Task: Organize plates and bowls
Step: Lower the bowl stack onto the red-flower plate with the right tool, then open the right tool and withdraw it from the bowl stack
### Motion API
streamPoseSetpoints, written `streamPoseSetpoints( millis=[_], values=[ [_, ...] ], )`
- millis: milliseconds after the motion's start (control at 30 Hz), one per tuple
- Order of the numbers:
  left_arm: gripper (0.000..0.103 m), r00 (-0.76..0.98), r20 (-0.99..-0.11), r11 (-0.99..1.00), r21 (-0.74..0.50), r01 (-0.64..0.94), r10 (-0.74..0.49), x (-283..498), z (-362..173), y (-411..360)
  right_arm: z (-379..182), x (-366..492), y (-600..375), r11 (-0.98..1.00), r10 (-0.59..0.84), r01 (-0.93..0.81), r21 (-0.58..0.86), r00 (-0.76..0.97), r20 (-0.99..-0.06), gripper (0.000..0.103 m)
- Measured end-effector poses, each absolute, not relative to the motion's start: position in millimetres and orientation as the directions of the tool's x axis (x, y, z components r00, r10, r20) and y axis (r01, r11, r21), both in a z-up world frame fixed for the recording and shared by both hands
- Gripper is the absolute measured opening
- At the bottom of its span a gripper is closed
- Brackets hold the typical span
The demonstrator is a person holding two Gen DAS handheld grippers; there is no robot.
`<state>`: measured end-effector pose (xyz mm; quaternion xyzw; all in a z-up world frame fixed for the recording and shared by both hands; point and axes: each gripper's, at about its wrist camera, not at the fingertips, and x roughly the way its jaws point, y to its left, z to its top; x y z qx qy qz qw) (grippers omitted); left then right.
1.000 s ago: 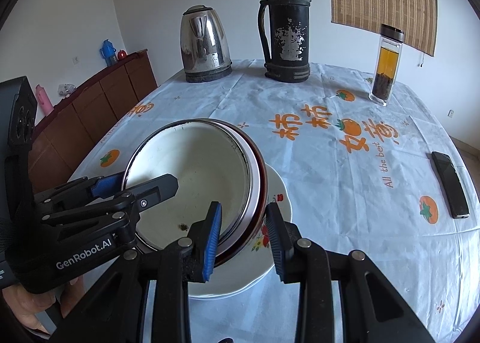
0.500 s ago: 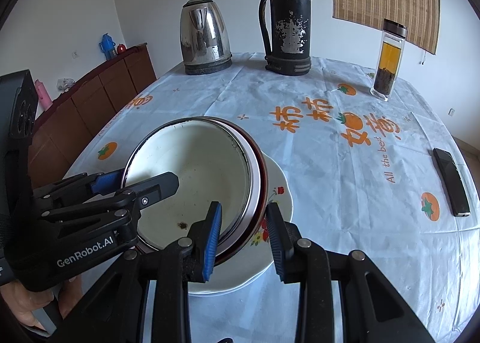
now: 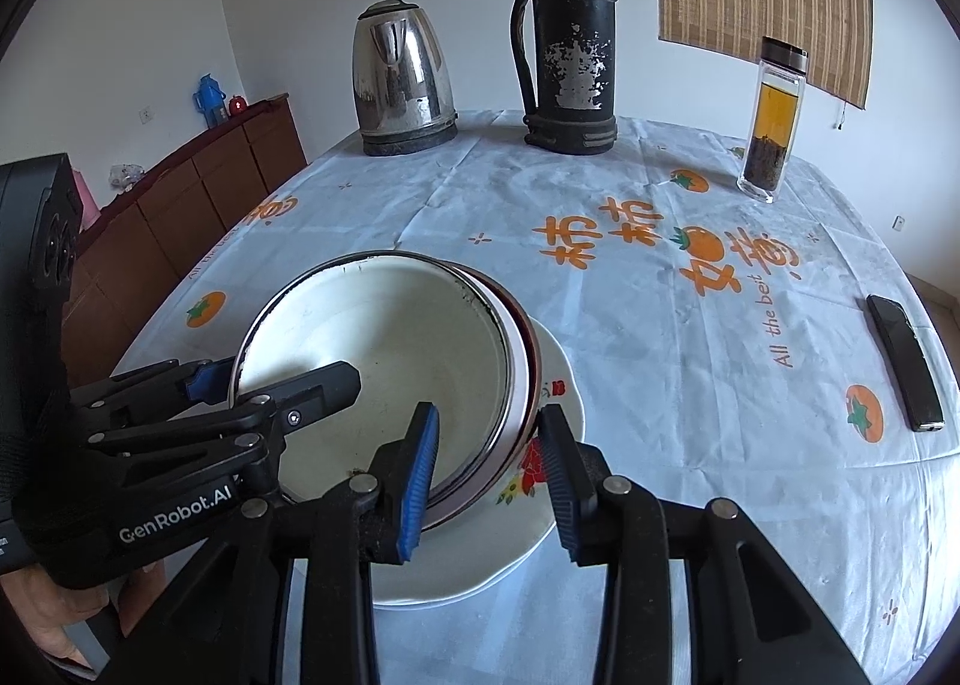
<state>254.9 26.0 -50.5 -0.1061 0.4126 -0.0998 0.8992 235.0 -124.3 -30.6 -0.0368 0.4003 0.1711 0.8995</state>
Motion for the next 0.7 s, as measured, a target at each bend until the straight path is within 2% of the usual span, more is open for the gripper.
streamPoseSetpoints(
  millis=[433,500,533,633,700],
  values=[
    [0.051,0.623,-0.726,0.949,-0.303,0.091,-0.292,258.3,-55.6,27.7,-33.8,232.1,-125.3,0.929,0.312,-0.357,0.098,0.615,-0.724,0.047],
    [0.054,0.639,-0.712,0.949,-0.302,0.092,-0.289,256.6,-52.7,29.4,-31.6,228.0,-124.7,0.927,0.314,-0.366,0.086,0.628,-0.712,0.052],
    [0.057,0.651,-0.702,0.949,-0.302,0.095,-0.288,254.9,-50.1,30.7,-29.4,225.5,-125.1,0.927,0.311,-0.368,0.076,0.64,-0.703,0.056],
    [0.068,0.684,-0.67,0.947,-0.305,0.1,-0.288,250.1,-43.2,34.0,-23.0,217.1,-125.9,0.929,0.291,-0.368,0.031,0.677,-0.677,0.058],
    [0.068,0.7,-0.658,0.951,-0.293,0.102,-0.278,248.8,-39.6,34.0,-20.9,212.9,-126.8,0.929,0.282,-0.369,0.009,0.693,-0.663,0.058]
  ],
)
